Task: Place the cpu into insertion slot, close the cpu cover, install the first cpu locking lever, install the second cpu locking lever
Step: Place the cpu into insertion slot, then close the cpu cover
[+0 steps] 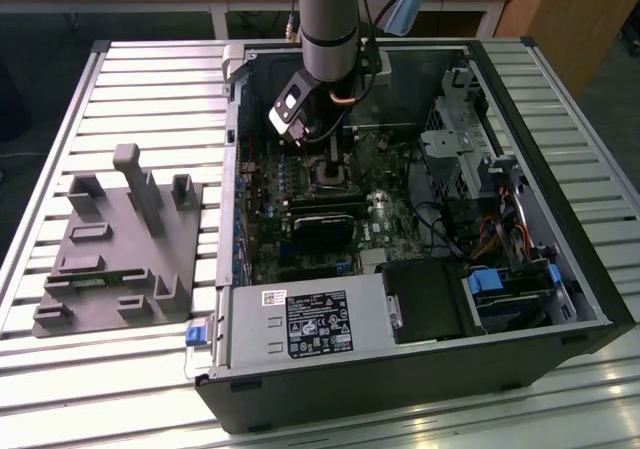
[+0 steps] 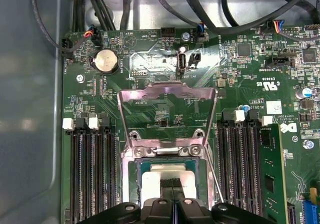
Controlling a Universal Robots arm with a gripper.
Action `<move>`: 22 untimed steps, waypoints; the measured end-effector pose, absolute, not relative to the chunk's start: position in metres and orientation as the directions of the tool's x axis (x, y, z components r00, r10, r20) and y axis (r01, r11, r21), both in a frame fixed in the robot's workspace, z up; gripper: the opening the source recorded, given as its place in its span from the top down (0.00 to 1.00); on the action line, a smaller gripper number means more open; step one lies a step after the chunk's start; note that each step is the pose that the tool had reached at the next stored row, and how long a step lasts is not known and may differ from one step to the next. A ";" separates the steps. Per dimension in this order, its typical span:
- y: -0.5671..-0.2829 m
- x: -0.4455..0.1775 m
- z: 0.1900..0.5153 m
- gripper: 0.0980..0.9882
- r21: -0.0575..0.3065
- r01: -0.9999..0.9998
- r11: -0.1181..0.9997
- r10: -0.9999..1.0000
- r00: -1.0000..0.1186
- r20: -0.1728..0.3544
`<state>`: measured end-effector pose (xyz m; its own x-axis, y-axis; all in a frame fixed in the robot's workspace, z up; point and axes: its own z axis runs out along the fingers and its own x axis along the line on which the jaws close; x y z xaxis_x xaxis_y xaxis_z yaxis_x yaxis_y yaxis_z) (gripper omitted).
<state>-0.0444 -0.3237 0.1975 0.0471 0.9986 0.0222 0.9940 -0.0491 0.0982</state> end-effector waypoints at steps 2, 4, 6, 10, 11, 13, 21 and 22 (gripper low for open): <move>-0.323 -0.044 0.199 0.99 0.100 0.994 -0.049 0.999 0.047 0.025; -0.324 -0.044 0.205 0.99 0.099 0.994 -0.049 0.999 0.047 0.023; -0.324 -0.044 0.212 0.99 0.098 0.994 -0.049 0.999 0.047 0.022; -0.324 -0.044 0.227 0.99 0.099 0.994 -0.049 0.999 0.047 0.022; -0.324 -0.044 0.230 0.99 0.099 0.994 -0.049 0.999 0.047 0.022; -0.324 -0.044 0.235 0.99 0.100 0.994 -0.049 0.999 0.047 0.022; -0.324 -0.044 0.237 0.99 0.101 0.994 -0.049 0.999 0.047 0.024; -0.324 -0.044 0.237 0.99 0.101 0.994 -0.049 0.999 0.047 0.024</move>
<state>-0.0444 -0.3237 0.2367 0.0470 0.9986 0.0238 0.9937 -0.0492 0.1006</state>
